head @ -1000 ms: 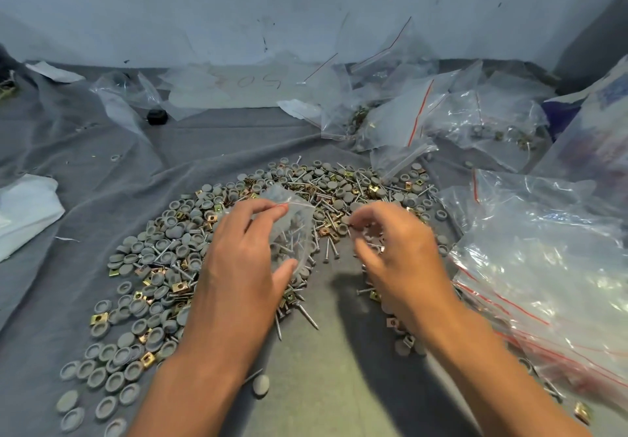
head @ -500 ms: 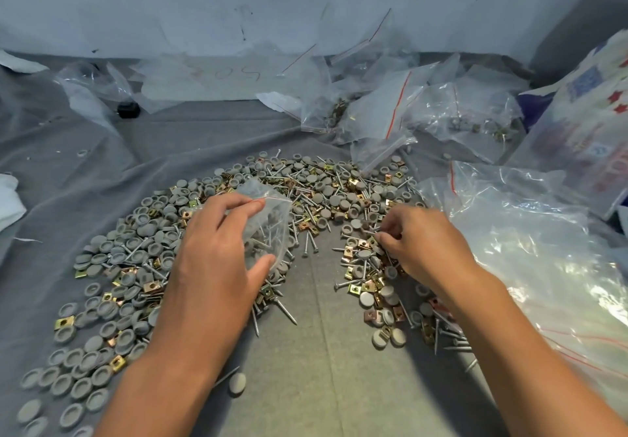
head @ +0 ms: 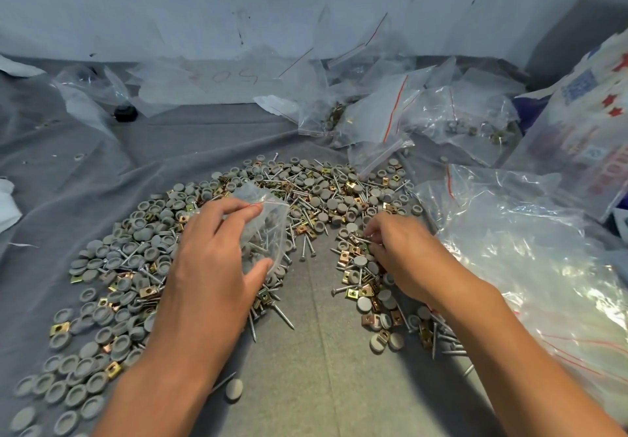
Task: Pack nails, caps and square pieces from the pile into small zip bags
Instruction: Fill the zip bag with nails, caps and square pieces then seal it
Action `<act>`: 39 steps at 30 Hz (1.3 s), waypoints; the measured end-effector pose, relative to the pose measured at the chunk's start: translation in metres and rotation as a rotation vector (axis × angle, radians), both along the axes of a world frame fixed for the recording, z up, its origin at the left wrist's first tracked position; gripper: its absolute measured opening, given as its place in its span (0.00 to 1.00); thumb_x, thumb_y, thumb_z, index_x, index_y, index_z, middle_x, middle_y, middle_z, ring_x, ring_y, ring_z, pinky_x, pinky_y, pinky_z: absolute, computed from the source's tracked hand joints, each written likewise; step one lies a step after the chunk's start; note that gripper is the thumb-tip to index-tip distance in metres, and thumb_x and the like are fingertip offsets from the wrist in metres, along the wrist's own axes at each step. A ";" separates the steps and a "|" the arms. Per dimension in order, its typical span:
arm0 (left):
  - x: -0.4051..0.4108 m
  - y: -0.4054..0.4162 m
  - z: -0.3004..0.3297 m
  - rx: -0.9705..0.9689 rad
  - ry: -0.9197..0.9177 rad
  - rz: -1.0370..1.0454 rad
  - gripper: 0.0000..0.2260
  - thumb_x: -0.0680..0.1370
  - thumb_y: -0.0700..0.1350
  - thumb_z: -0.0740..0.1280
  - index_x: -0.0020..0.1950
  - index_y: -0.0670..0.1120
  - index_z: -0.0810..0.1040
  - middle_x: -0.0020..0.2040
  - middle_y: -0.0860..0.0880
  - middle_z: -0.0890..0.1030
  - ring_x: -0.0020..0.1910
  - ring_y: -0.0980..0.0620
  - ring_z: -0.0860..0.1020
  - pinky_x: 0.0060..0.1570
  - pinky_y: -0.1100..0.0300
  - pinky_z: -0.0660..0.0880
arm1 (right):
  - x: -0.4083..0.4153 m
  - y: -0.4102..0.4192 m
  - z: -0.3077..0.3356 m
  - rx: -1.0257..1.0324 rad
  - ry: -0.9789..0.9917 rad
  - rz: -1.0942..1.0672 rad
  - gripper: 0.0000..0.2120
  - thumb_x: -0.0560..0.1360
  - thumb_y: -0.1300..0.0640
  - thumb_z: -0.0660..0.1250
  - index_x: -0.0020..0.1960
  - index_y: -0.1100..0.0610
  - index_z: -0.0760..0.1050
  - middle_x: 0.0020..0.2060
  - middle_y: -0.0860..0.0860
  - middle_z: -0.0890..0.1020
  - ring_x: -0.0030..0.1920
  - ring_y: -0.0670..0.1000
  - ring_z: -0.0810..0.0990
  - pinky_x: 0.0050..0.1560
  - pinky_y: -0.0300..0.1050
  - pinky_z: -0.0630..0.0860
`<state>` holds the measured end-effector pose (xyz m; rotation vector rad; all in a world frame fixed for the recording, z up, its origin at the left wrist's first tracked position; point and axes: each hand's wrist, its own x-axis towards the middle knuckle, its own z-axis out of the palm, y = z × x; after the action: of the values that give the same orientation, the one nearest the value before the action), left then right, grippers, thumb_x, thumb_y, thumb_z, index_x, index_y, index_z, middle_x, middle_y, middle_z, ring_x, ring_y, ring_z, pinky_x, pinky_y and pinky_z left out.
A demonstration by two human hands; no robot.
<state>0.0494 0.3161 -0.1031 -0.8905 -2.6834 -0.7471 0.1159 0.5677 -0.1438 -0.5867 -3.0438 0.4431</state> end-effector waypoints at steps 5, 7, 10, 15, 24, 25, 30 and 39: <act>-0.001 0.000 0.000 0.011 -0.001 -0.005 0.33 0.68 0.46 0.79 0.72 0.46 0.73 0.63 0.54 0.72 0.56 0.54 0.74 0.64 0.59 0.69 | -0.003 0.004 0.000 -0.034 0.108 -0.004 0.06 0.82 0.53 0.64 0.58 0.47 0.75 0.53 0.46 0.77 0.52 0.48 0.74 0.52 0.46 0.74; -0.001 -0.001 -0.001 0.010 0.004 -0.005 0.33 0.68 0.46 0.79 0.72 0.46 0.73 0.63 0.54 0.72 0.56 0.55 0.73 0.64 0.60 0.68 | -0.003 0.005 0.004 -0.121 0.220 -0.032 0.04 0.81 0.52 0.66 0.52 0.43 0.75 0.49 0.43 0.78 0.48 0.44 0.75 0.45 0.40 0.72; -0.003 -0.001 -0.002 0.017 0.008 -0.004 0.33 0.68 0.45 0.79 0.71 0.46 0.73 0.62 0.54 0.72 0.56 0.55 0.73 0.64 0.60 0.68 | 0.001 0.008 0.008 -0.181 0.358 -0.096 0.03 0.78 0.50 0.70 0.49 0.46 0.77 0.46 0.41 0.79 0.46 0.44 0.77 0.44 0.41 0.74; -0.002 -0.001 -0.002 0.018 0.013 -0.009 0.33 0.68 0.45 0.79 0.71 0.46 0.73 0.62 0.53 0.72 0.56 0.56 0.73 0.63 0.60 0.69 | 0.002 0.008 0.005 -0.175 0.327 -0.136 0.06 0.77 0.49 0.72 0.46 0.47 0.74 0.42 0.43 0.80 0.41 0.45 0.79 0.45 0.51 0.80; -0.001 0.000 0.001 0.012 0.009 -0.005 0.33 0.68 0.45 0.79 0.71 0.45 0.73 0.62 0.53 0.73 0.57 0.55 0.73 0.64 0.59 0.69 | 0.000 0.001 0.005 0.015 0.247 0.047 0.07 0.76 0.53 0.73 0.45 0.47 0.74 0.40 0.41 0.76 0.47 0.46 0.71 0.43 0.46 0.72; 0.000 0.000 0.001 0.011 0.006 -0.005 0.33 0.68 0.45 0.79 0.71 0.45 0.73 0.62 0.53 0.73 0.57 0.55 0.74 0.64 0.59 0.69 | 0.000 0.000 0.005 0.036 0.247 0.063 0.07 0.77 0.54 0.72 0.45 0.47 0.73 0.41 0.42 0.78 0.47 0.47 0.71 0.42 0.45 0.71; 0.000 0.000 0.002 0.006 0.004 0.002 0.33 0.68 0.45 0.79 0.71 0.45 0.74 0.62 0.52 0.73 0.57 0.55 0.73 0.63 0.60 0.68 | -0.001 -0.004 0.004 0.056 0.227 0.086 0.07 0.78 0.53 0.69 0.45 0.46 0.70 0.41 0.43 0.78 0.48 0.48 0.73 0.40 0.46 0.72; 0.000 0.000 0.002 0.004 0.002 0.007 0.33 0.67 0.45 0.79 0.71 0.45 0.74 0.62 0.52 0.74 0.57 0.56 0.72 0.65 0.59 0.68 | -0.002 -0.012 0.007 -0.210 0.393 0.014 0.07 0.79 0.52 0.69 0.46 0.48 0.72 0.41 0.43 0.79 0.40 0.44 0.77 0.39 0.41 0.74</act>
<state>0.0496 0.3163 -0.1012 -0.8803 -2.6810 -0.7489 0.1135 0.5559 -0.1366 -0.4224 -2.6466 0.7815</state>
